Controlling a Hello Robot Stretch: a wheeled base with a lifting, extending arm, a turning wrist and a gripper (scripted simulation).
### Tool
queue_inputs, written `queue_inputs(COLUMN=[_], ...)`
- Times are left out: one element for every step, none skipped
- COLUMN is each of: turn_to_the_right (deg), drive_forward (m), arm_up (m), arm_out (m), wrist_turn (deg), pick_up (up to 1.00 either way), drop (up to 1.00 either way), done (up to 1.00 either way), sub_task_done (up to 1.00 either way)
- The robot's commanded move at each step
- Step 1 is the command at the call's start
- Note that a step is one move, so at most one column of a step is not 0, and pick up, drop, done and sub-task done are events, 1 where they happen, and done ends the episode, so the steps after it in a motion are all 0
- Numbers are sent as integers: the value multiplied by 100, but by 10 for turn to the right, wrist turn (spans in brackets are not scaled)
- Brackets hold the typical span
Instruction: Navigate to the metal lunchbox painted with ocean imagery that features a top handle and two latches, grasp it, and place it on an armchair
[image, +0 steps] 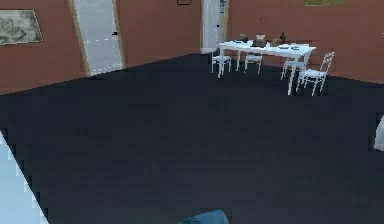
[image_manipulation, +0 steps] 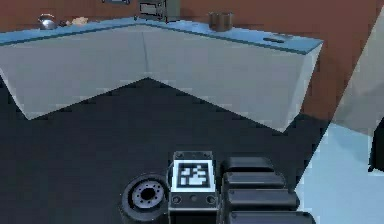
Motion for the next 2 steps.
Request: queue_inputs(turn_to_the_right=[0,0], drive_forward=[100,100], arm_up=[0,0], arm_out=[0,0], wrist_turn=[0,0], pick_up=[0,0], drop=[0,0], done=[0,0], sub_task_done=[0,0])
